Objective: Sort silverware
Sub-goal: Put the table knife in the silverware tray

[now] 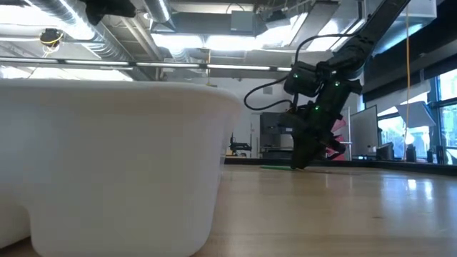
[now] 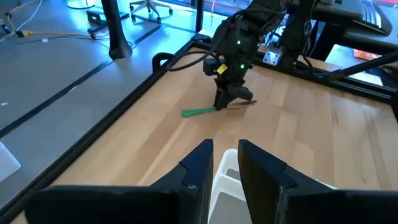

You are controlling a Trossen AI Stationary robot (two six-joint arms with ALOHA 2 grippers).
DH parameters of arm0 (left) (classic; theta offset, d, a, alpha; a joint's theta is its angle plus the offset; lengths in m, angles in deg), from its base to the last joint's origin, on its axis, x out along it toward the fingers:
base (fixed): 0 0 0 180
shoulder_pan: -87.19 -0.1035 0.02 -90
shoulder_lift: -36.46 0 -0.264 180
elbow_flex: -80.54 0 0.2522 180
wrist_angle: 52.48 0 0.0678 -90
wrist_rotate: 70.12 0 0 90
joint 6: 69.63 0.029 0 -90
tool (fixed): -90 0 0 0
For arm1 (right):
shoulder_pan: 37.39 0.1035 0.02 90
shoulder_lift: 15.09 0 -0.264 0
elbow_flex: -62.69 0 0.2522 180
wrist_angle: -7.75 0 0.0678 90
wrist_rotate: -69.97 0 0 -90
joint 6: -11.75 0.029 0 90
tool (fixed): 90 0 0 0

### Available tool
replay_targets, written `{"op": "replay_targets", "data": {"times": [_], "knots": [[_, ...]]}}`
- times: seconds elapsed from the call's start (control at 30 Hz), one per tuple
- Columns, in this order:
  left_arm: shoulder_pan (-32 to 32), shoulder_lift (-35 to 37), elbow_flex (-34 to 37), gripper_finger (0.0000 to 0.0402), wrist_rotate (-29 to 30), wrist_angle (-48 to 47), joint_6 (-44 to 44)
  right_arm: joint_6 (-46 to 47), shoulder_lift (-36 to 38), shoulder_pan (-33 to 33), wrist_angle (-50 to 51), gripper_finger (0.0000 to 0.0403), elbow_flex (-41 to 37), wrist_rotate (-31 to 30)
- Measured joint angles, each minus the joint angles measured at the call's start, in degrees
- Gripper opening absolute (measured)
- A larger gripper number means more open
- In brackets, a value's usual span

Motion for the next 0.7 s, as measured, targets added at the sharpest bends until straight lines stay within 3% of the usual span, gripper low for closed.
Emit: {"op": "replay_targets", "data": {"times": [0.3,0.57,0.7], "knots": [[0.00,1.24,0.02,0.0068,-0.01,-0.09,1.04,0.11,0.22,-0.09,1.78,0.0074,0.41,3.23],[0.00,1.22,0.02,0.0068,-0.01,-0.18,1.02,-3.54,-0.02,1.09,17.31,0.0072,7.86,1.88],[0.00,1.22,0.02,0.0068,-0.01,-0.27,1.04,-4.18,-0.03,2.88,19.51,0.0072,8.52,-0.19]]}}
